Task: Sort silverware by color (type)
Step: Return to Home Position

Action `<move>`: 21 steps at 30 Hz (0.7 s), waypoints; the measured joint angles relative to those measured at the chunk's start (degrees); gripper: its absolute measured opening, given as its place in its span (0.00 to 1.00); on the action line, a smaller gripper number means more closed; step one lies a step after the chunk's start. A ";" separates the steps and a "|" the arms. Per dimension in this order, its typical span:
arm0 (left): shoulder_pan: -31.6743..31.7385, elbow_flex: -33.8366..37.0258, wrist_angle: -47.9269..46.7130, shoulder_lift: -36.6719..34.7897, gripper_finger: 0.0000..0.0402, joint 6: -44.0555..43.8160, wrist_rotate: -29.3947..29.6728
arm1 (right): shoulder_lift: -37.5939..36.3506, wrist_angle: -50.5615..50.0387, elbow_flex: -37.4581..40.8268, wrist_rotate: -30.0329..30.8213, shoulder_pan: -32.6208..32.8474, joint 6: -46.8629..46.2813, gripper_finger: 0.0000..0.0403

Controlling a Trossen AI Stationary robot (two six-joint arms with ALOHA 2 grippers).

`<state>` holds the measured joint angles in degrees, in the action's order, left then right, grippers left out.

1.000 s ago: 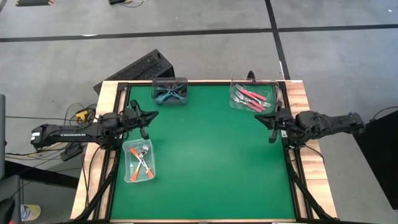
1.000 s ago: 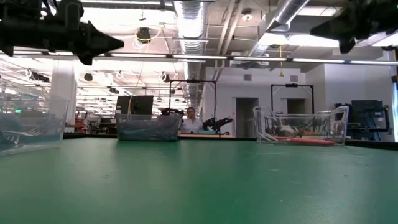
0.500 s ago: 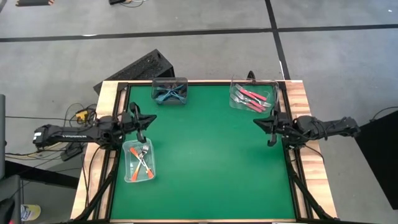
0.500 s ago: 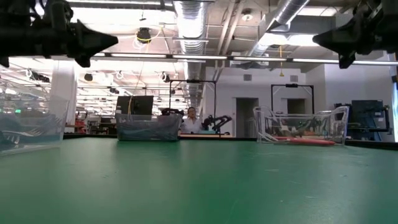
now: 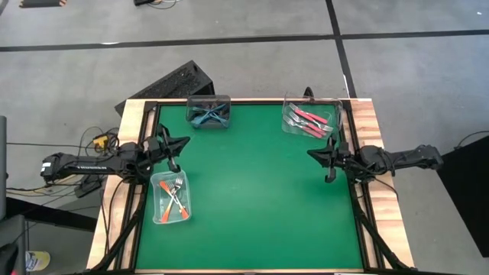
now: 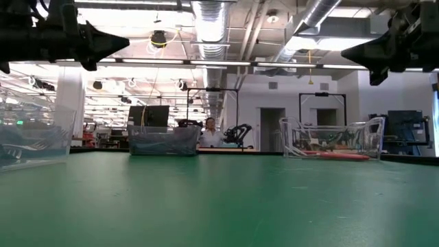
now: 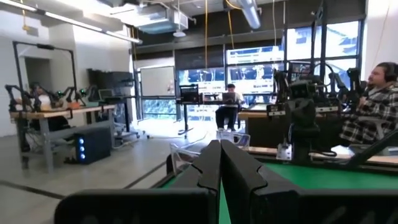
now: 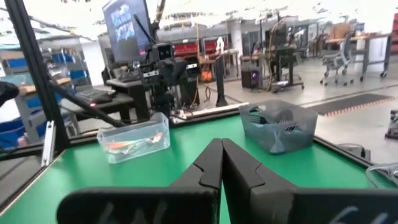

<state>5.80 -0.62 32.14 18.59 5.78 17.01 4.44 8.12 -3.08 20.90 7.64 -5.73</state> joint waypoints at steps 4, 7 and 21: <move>0.00 0.02 -0.72 0.00 0.00 0.48 -0.01 | -0.02 3.56 2.58 -0.07 -1.31 -0.52 0.07; 0.00 0.04 -2.77 0.15 0.00 -1.53 0.05 | 0.11 0.78 2.58 -0.08 -1.90 -1.73 0.07; -0.11 0.13 -10.62 0.15 0.00 -6.89 -0.06 | 0.07 -2.97 2.63 -0.06 -2.16 -1.79 0.08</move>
<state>5.69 -0.49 21.52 18.74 -1.11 16.96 4.51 5.15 -0.45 20.84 5.48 -7.52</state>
